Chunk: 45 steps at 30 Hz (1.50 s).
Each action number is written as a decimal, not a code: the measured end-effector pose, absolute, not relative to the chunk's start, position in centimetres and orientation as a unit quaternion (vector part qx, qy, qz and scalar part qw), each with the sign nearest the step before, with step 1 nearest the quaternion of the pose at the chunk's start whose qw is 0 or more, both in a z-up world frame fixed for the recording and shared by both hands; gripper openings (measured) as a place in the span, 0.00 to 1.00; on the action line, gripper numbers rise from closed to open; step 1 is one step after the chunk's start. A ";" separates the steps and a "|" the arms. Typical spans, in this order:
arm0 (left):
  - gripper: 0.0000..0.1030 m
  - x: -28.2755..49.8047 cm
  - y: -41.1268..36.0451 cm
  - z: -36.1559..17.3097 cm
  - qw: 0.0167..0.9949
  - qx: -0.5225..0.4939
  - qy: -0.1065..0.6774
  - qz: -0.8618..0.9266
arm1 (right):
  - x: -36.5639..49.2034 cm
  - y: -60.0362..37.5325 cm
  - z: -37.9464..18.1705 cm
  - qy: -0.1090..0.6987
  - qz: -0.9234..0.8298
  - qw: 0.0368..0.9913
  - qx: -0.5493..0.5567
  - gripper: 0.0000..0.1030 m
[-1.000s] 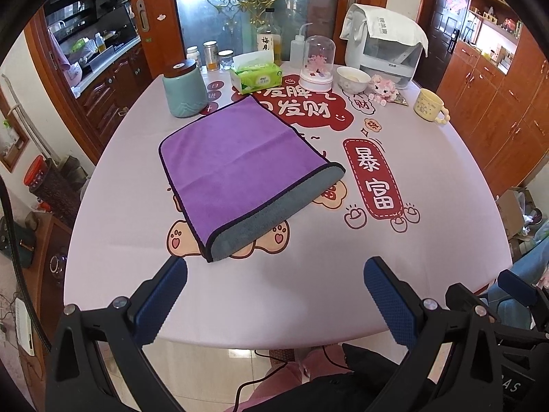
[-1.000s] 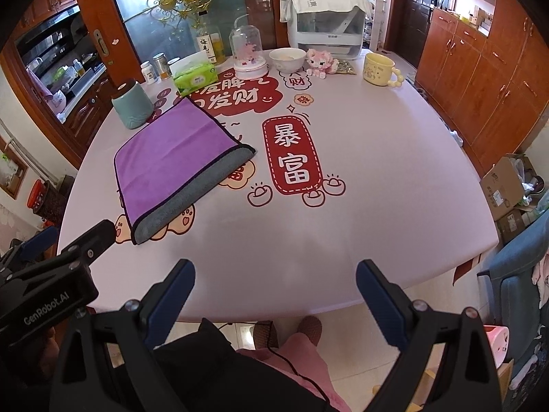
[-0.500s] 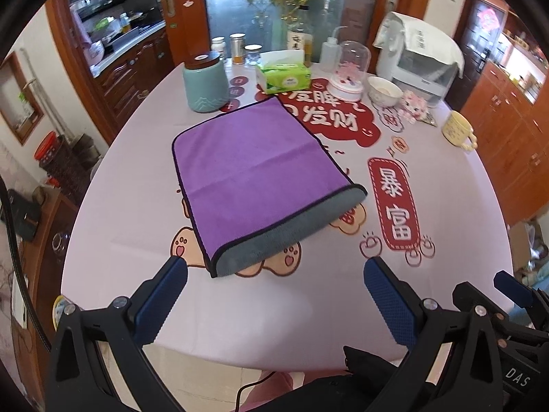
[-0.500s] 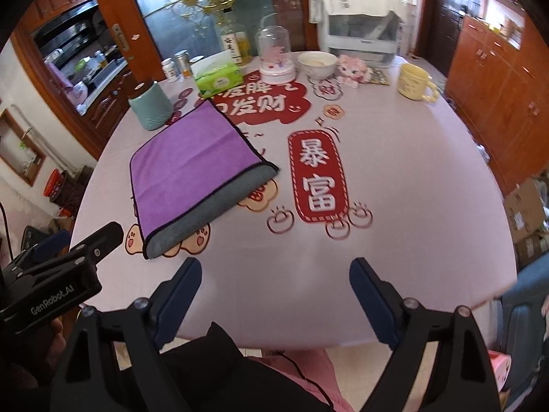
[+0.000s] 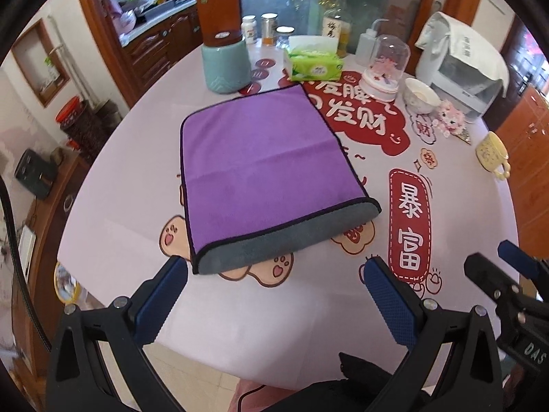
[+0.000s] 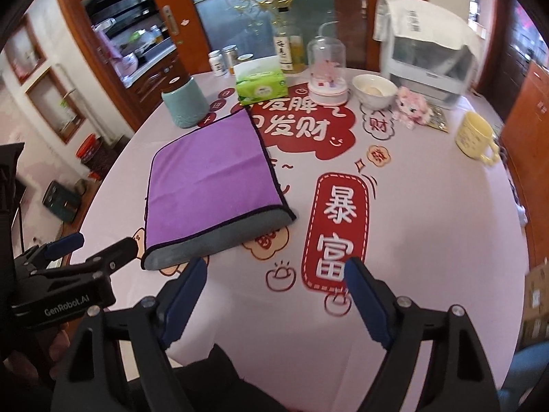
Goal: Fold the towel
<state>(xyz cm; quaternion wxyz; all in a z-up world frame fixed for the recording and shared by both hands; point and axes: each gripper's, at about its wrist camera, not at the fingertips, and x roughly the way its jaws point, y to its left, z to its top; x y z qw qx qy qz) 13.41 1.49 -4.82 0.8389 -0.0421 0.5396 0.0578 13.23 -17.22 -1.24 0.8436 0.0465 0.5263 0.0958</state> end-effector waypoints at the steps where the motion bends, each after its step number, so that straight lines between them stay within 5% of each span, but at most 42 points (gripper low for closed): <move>1: 0.99 13.5 1.5 -5.1 0.837 -0.046 0.542 0.063 | 13.8 -17.6 -1.5 0.528 0.103 0.842 0.043 0.79; 24: 0.89 14.7 10.5 -14.0 0.791 -0.139 0.585 0.112 | 23.0 -17.7 -10.2 0.551 0.202 0.810 0.004 0.57; 39: 0.66 16.7 14.6 -18.4 0.778 -0.173 0.599 0.072 | 25.2 -15.8 -16.2 0.546 0.259 0.796 -0.034 0.48; 45: 0.50 17.4 15.4 -19.7 0.774 -0.179 0.605 0.056 | 25.6 -15.6 -17.8 0.553 0.279 0.784 -0.040 0.47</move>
